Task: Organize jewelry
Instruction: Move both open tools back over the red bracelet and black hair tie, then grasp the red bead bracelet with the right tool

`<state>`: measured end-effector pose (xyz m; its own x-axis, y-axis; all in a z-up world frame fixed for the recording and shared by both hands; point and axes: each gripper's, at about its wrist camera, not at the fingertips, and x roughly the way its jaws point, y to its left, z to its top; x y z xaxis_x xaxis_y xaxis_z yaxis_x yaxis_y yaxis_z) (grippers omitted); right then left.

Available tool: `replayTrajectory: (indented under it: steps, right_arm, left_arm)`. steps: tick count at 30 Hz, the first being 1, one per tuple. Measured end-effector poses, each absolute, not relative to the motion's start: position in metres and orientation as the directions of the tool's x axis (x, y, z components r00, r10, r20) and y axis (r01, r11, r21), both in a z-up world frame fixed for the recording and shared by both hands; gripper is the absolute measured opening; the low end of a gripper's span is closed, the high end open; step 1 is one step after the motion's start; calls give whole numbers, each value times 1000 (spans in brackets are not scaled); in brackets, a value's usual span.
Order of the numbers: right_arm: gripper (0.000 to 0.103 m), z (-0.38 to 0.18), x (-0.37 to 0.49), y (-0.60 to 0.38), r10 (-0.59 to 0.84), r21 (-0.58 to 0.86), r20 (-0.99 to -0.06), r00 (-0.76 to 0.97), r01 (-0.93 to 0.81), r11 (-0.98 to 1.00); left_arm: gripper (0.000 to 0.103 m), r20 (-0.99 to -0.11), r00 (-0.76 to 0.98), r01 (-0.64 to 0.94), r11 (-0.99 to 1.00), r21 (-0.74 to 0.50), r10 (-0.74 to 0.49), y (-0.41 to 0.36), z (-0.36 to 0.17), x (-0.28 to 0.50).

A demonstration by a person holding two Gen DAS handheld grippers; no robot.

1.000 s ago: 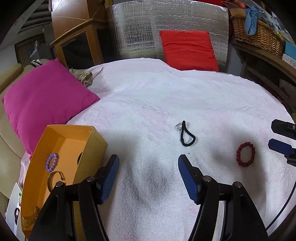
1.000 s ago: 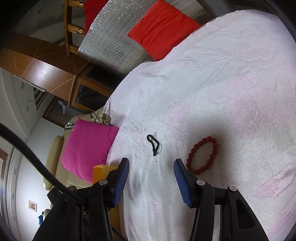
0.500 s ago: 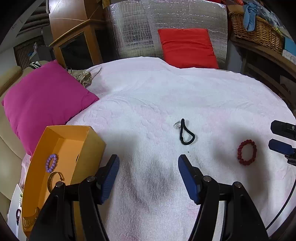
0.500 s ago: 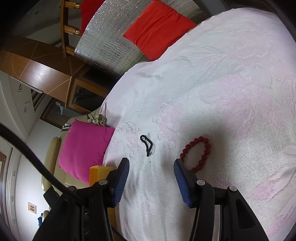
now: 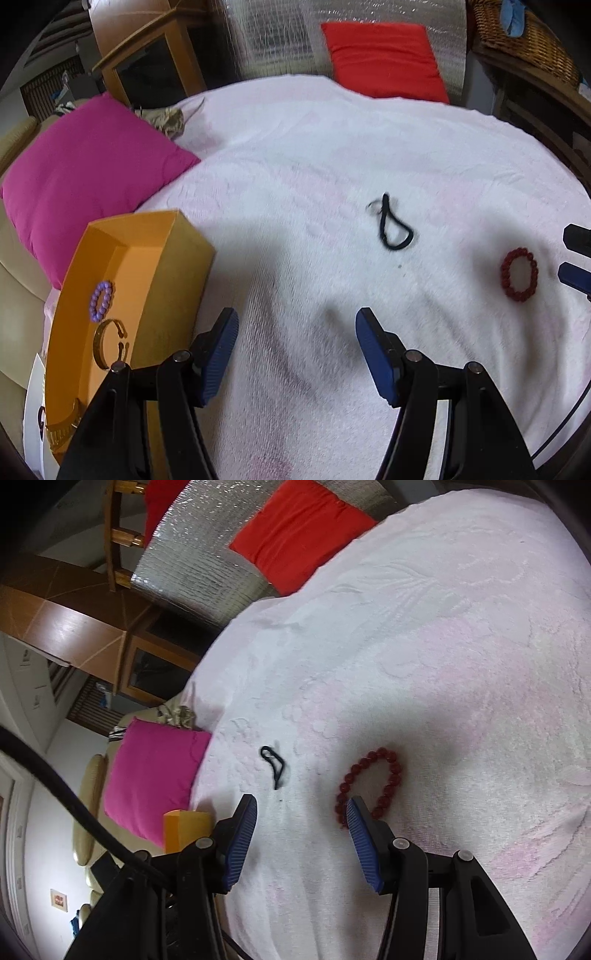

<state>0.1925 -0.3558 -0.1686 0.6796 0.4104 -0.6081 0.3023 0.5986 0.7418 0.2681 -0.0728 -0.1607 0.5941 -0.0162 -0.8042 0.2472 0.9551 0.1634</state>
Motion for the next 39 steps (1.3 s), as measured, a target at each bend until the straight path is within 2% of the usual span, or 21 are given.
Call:
replayTrajectory:
  steps: [7,17,22,26,30,39]
  right_arm:
    - [54,-188,198,-365,359,682,-696,622,416,602]
    - [54,-204,214,-359,294,613,-752,590,463,640]
    - [33,-206,222,-358,214,544,-787,578,489,682]
    - [27,-204,227,-351,149,473,-809,569,478,740]
    - [14,-200,230,-346,77,398,-826,559,481,781]
    - [11,-198,233,-342,27,348,-829,558,477,807]
  left_arm:
    - [67,-832,555,235,963,133,-20,-61,-166,271]
    - [67,-846,532,251,961,120,-34,-64,-168,270]
    - [67,-848,528,263,958,119,-39,-66,-169,270]
    - [67,-850,526,261,958,115,-42,-66,-169,271]
    - [67,-848,528,266,957,119,-41,-68,-168,271]
    - [67,-837,544,270,956,120,-49,-68,-163,269]
